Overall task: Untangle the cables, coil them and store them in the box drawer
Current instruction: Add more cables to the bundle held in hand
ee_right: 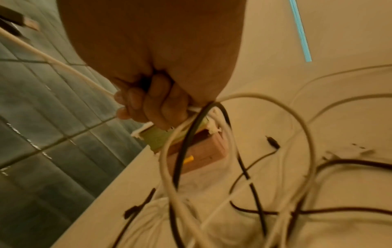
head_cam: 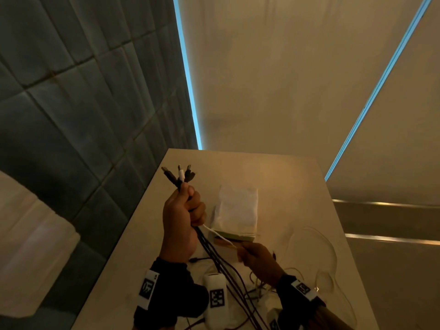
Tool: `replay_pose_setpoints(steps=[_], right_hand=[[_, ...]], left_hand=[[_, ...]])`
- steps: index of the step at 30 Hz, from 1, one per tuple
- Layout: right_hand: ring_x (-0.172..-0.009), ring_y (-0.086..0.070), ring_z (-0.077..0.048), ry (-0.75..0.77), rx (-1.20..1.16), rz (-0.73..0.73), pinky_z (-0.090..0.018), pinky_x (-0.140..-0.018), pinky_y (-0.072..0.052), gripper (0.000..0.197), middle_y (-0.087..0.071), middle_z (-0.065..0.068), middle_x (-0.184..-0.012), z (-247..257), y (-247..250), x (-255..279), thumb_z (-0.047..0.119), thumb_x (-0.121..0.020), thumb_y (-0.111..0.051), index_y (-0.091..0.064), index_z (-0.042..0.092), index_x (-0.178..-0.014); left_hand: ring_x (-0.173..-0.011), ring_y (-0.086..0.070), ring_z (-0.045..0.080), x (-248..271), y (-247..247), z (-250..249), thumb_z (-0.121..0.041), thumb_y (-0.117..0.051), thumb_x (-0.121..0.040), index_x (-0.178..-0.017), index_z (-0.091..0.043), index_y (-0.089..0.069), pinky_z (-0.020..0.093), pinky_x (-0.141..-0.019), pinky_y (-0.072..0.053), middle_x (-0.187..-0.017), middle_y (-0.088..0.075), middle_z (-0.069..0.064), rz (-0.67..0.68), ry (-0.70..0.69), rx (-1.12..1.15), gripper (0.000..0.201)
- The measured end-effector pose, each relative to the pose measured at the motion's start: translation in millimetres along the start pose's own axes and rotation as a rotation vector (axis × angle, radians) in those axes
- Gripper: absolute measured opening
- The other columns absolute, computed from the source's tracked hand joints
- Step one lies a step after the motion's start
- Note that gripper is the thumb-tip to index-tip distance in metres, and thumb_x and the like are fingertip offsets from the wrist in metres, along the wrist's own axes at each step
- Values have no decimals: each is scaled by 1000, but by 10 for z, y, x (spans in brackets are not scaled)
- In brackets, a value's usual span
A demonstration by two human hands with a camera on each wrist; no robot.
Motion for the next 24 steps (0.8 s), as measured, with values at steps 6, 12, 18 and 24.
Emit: replay_pose_setpoints(steps=[6, 12, 18, 24], right_hand=[[-58, -51, -7, -130, 55, -164, -30, -63, -43, 36, -55, 5, -61, -22, 225, -38, 11, -91, -55, -60, 26, -59], [-43, -31, -8, 125, -442, -193, -20, -42, -27, 23, -39, -1, -54, 1289, 393, 57, 12, -96, -54, -58, -5, -82], [-45, -38, -3, 242, -412, 111, -14, -46, -31, 19, -53, 10, -54, 1791, 140, 272, 1, -91, -56, -60, -2, -72], [-42, -30, -6, 23, -425, 182, -19, -44, -21, 21, -38, 4, -49, 1242, 49, 237, 12, -93, -58, -66, 2, -76]], left_hand=[[-34, -17, 4, 16, 81, -38, -26, -32, -103, -72, -17, -42, 15, -36, -15, -48, -26, -9, -47, 37, -35, 34], [-33, -32, 11, 41, 94, 57, -27, -35, -103, -75, -15, -42, 18, -37, -23, -49, -50, 2, -129, 94, -228, 31], [-73, -71, 31, 108, -77, 48, -32, -34, -103, -72, -15, -44, 35, -63, -58, -92, -72, 24, 3, 205, -29, 37], [-38, -26, 7, 112, -76, -38, -31, -35, -101, -69, -18, -45, 22, -42, -22, -59, -48, 0, 116, 147, 114, 36]])
Point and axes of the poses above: each hand's wrist, its own x-axis away from the middle knuckle, its own y-axis out of the back of the hand, z = x × y, the point moved 5 cm from there along -x, towards the middle knuckle
